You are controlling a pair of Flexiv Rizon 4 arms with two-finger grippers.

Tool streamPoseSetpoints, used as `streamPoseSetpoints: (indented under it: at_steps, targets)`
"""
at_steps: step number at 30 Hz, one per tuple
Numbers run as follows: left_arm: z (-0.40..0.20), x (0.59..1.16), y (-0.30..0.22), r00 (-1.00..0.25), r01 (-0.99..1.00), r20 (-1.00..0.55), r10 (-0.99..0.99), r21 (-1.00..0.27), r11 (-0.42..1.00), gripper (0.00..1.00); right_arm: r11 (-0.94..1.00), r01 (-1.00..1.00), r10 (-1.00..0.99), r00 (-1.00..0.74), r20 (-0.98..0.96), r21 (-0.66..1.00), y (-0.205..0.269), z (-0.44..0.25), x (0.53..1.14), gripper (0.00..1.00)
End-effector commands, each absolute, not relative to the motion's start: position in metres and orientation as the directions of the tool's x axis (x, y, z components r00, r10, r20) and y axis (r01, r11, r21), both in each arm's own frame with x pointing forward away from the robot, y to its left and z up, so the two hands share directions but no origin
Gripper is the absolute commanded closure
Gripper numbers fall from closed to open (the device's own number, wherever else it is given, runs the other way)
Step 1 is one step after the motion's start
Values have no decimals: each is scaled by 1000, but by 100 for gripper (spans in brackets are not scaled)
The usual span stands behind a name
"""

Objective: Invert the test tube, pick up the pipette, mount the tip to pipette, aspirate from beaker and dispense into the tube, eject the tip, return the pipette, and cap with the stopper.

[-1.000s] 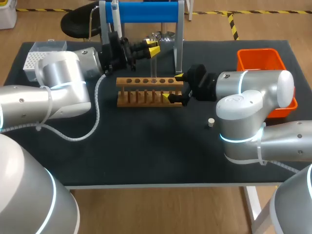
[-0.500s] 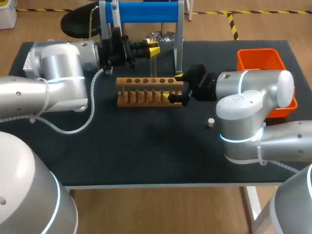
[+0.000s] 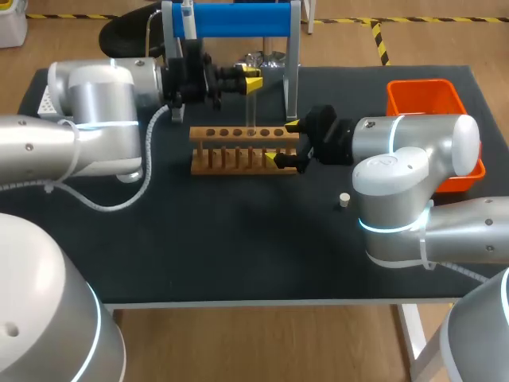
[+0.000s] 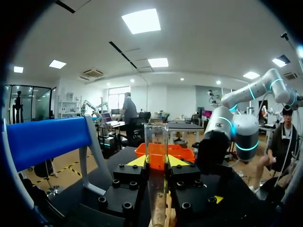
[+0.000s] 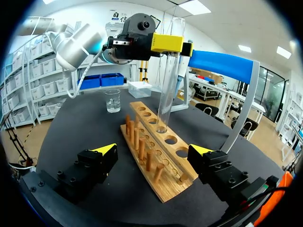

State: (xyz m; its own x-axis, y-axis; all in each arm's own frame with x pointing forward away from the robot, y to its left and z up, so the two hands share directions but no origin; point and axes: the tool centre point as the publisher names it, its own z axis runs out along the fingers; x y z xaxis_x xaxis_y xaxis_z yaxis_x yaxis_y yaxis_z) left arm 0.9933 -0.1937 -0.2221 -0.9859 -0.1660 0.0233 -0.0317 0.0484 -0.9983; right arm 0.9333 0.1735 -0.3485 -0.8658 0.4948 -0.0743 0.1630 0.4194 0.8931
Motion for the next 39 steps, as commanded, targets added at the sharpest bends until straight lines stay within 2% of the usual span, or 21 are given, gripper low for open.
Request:
streamPoseSetpoints:
  at_steps: [1, 15, 39]
  targets:
    - [-226, 994, -196, -986, -37, 27, -166, -998, 58, 100, 420, 163, 496, -865, -75, 893, 174, -349, 933, 0]
    - [-234, 992, -191, -983, -55, 36, -180, -993, 103, 100, 420, 163, 496, -865, -75, 893, 174, -349, 933, 0]
    - [-252, 992, -190, -984, -15, 0, -177, -996, 82, 100, 420, 163, 496, -865, -75, 893, 174, -349, 933, 0]
